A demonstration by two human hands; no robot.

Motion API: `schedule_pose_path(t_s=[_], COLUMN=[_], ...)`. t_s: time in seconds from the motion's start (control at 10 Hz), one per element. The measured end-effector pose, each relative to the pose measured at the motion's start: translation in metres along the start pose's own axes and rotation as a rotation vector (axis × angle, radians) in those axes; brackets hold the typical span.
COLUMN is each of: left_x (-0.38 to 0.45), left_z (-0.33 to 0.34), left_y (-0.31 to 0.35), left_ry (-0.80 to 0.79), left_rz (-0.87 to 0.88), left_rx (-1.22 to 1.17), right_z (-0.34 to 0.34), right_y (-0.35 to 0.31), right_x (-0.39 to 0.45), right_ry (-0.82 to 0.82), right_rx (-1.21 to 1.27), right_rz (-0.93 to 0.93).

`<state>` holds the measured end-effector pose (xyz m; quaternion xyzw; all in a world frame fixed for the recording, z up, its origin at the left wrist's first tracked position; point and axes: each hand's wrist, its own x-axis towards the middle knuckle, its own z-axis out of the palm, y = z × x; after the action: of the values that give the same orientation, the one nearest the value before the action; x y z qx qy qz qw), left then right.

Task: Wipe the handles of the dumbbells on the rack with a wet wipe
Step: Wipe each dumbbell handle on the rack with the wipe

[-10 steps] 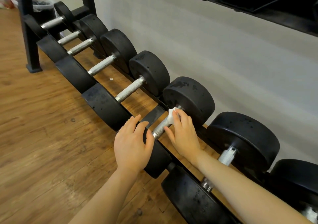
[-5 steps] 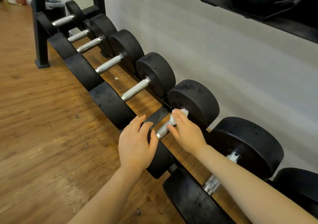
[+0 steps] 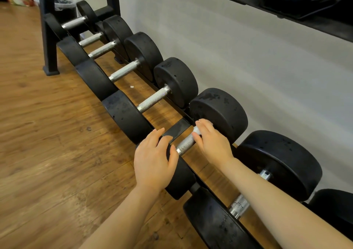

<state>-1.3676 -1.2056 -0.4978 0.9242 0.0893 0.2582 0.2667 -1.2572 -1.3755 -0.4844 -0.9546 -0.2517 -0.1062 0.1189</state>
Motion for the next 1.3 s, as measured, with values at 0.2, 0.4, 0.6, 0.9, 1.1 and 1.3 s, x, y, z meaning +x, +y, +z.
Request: schedule_pose_path(t_s=[0.2,0.4,0.6,0.9,1.1,1.3], left_x=[0.0,-0.001,-0.001,-0.001,-0.001,0.0], left_z=[0.0,0.0,0.0,0.0,0.001,0.001], left_y=[-0.001,0.0,0.0,-0.001,-0.003,-0.003], left_ry=[0.001,0.007,0.015,0.01,0.003,0.004], left_rz=[0.002,0.005,0.005,0.012,0.025,0.026], left_rx=[-0.01,-0.01,-0.005,-0.01,-0.01,-0.014], right_z=[0.003,0.016,0.009,0.004,-0.003,-0.01], right_y=[0.016,0.013,0.0,0.003,-0.001,0.005], right_x=[-0.003,-0.007,0.002,0.0,0.011,0.015], right_ry=[0.139,0.186,0.132,0.073,-0.072,-0.158], right_rx=[-0.086,-0.042,0.099,0.137,0.025,-0.087], right_rz=[-0.045,-0.023,0.022,-0.012,0.028,-0.048])
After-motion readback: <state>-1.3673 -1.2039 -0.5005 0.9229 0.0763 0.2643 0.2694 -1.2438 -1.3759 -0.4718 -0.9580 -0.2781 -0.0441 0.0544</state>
